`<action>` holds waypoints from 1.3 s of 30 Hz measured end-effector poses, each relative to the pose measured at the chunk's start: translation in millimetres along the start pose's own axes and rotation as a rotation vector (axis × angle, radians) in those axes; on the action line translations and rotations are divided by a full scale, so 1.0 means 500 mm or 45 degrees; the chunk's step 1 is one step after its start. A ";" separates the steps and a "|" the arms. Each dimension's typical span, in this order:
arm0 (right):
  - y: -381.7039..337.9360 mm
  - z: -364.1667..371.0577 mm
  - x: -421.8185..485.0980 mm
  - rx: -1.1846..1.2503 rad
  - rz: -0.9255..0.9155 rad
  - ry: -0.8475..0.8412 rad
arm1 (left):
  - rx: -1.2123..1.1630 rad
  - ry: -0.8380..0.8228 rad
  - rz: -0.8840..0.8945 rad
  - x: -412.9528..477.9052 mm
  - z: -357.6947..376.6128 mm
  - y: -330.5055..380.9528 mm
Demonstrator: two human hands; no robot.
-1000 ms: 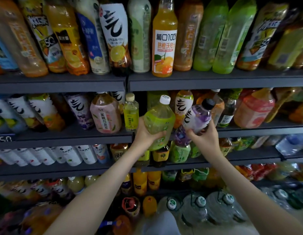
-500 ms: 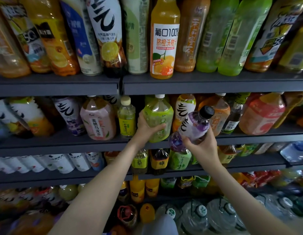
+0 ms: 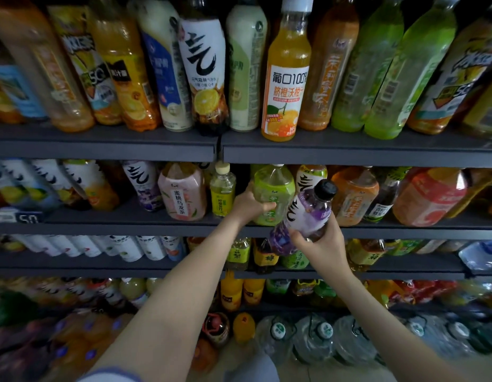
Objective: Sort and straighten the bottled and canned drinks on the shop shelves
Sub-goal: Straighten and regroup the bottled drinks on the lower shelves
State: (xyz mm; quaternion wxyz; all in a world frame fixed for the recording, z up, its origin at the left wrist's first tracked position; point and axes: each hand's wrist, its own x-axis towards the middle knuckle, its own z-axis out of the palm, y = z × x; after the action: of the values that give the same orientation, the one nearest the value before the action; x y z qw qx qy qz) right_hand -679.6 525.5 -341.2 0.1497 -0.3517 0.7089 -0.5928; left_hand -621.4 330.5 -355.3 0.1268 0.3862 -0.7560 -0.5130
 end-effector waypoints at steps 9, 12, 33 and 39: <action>-0.083 0.013 -0.053 -0.042 0.104 -0.178 | -0.192 -0.124 -0.089 -0.217 -0.056 0.013; -0.107 0.062 -0.074 -0.029 0.130 -0.248 | -0.130 -0.385 -0.001 -0.304 -0.110 -0.021; -0.282 0.718 -0.130 -0.009 0.301 -0.266 | 0.352 0.093 0.153 -0.357 -0.657 -0.279; -0.228 0.759 -0.117 -0.192 0.395 -0.102 | 0.561 0.130 0.001 -0.338 -0.716 -0.355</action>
State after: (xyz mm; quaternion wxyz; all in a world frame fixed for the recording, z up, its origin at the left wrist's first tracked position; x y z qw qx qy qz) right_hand -363.0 280.5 -341.0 0.2406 -0.2716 0.7905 -0.4935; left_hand -217.4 177.5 -317.8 0.0775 0.4297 -0.8426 -0.3151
